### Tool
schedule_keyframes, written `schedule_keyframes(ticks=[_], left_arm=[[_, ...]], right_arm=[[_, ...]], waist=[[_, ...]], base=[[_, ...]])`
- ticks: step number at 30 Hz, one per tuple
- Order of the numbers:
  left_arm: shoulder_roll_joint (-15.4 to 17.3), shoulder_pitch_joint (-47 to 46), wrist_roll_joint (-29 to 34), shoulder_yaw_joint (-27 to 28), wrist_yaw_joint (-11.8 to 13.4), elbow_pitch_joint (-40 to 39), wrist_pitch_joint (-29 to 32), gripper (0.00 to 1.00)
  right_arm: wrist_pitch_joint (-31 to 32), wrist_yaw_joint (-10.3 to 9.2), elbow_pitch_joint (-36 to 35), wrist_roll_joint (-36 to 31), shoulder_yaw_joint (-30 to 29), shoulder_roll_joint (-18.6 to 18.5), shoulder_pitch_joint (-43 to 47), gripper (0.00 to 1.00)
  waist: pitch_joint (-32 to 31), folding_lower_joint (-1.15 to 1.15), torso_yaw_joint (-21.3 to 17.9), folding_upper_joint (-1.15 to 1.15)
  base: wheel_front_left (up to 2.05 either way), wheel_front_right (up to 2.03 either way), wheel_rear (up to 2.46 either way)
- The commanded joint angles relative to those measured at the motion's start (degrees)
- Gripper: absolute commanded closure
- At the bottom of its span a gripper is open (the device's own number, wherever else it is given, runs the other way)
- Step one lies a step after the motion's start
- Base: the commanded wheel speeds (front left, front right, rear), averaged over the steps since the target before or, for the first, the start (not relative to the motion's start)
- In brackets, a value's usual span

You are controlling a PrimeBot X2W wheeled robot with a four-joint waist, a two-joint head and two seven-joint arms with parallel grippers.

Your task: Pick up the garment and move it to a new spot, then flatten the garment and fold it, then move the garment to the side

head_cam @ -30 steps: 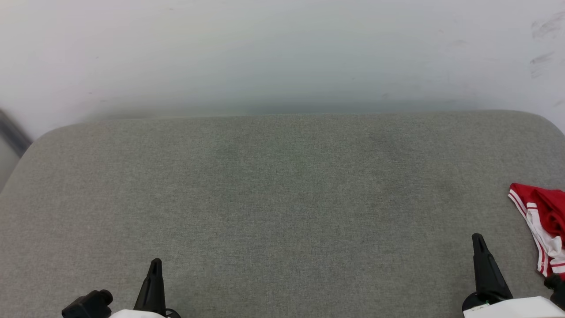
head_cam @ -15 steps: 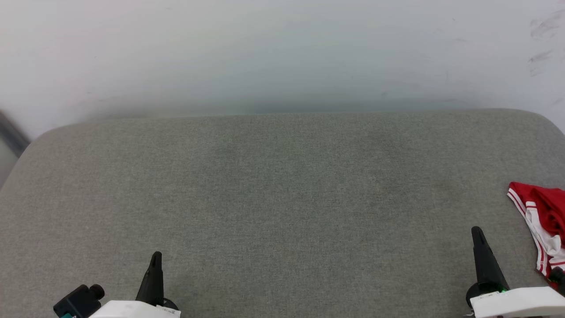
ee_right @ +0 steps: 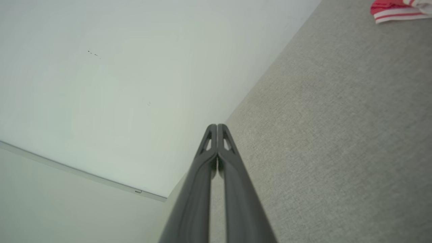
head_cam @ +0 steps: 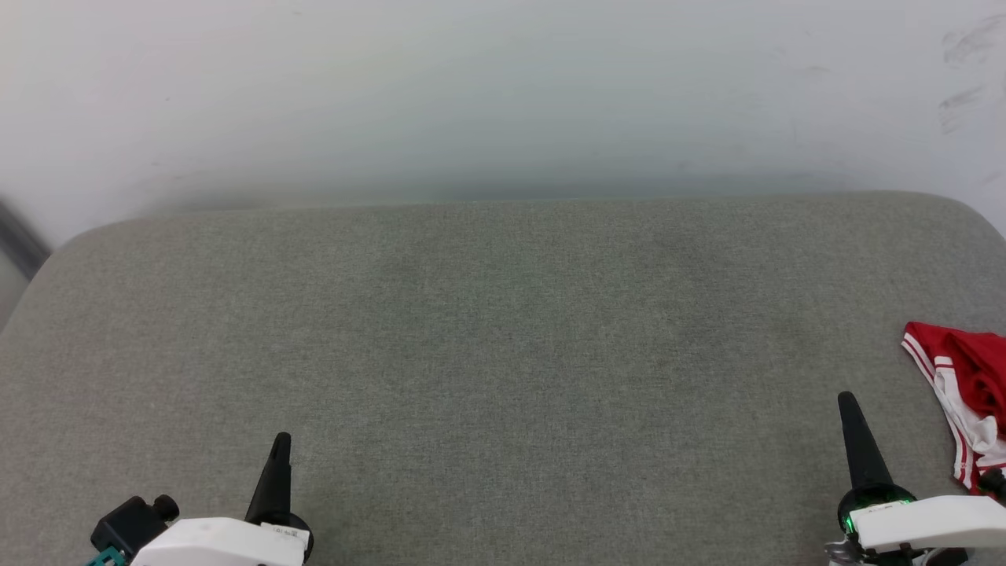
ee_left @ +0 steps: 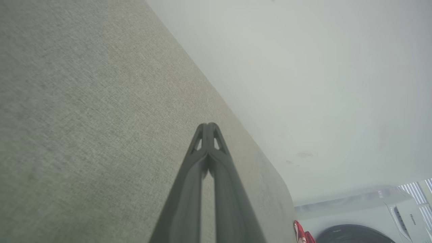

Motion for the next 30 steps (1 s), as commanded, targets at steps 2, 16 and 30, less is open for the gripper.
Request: schedule_keyframes(ticks=[2, 16, 30], left_arm=[[0.4, -1.7, -2.3, 0.3, -0.6, -0.1, 0.5, 1.0], [0.4, -3.7, -10.4, 1.1, -1.6, 1.3, 2.5, 1.0], [0.3, -5.4, -18.1, 1.8, -2.6, 2.6, 4.5, 1.0]], right_arm=[[0.5, 0.0, -0.1, 2.3, -0.2, -0.5, -1.5, 1.0], [2.5, -0.01, 1.2, 9.8, -0.5, -0.4, -3.2, 1.0], [4.5, 0.0, 2.4, 17.0, -1.0, -0.3, -4.5, 1.0]], waist=[[0.0, 0.0, 0.0, 0.0], [0.2, 0.0, -0.2, 0.0], [0.3, 0.0, -0.4, 0.0]], base=[[0.0, 0.0, 0.0], [0.0, 0.0, 0.0], [0.0, 0.0, 0.0]])
